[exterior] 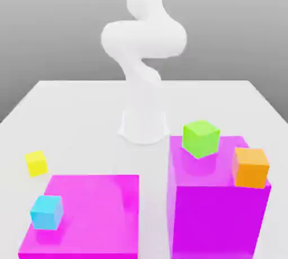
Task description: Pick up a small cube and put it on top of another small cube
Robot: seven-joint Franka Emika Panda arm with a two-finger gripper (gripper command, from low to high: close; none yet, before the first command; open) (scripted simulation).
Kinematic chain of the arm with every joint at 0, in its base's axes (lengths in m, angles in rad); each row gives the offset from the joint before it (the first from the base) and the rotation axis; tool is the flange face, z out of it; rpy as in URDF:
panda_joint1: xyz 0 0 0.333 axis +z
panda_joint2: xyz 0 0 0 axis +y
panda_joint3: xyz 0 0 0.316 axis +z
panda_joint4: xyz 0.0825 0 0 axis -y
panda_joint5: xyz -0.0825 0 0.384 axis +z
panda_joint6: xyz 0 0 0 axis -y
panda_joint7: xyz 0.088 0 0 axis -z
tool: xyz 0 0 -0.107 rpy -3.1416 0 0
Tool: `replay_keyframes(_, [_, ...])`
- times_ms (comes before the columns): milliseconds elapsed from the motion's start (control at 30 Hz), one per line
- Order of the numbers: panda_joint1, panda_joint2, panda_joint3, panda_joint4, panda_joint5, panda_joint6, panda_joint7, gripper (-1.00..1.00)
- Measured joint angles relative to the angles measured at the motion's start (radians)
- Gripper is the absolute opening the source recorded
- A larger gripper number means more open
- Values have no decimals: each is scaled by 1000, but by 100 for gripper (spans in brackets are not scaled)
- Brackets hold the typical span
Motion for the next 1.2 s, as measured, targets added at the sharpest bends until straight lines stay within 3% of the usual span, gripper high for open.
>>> replay_keyframes(467, [-205,532,-379,-307,113,331,-56,0])
replay_keyframes(667, [-364,738,-497,-437,88,472,-28,0])
replay_keyframes(900, [-446,886,-389,-422,279,572,-172,0])
replay_keyframes(1133, [-629,1023,-153,-385,508,667,-343,0])
replay_keyframes(1167, [-650,1034,-129,-383,518,676,-351,-100])
replay_keyframes(1200, [-650,1034,-129,-383,518,676,-351,-100])
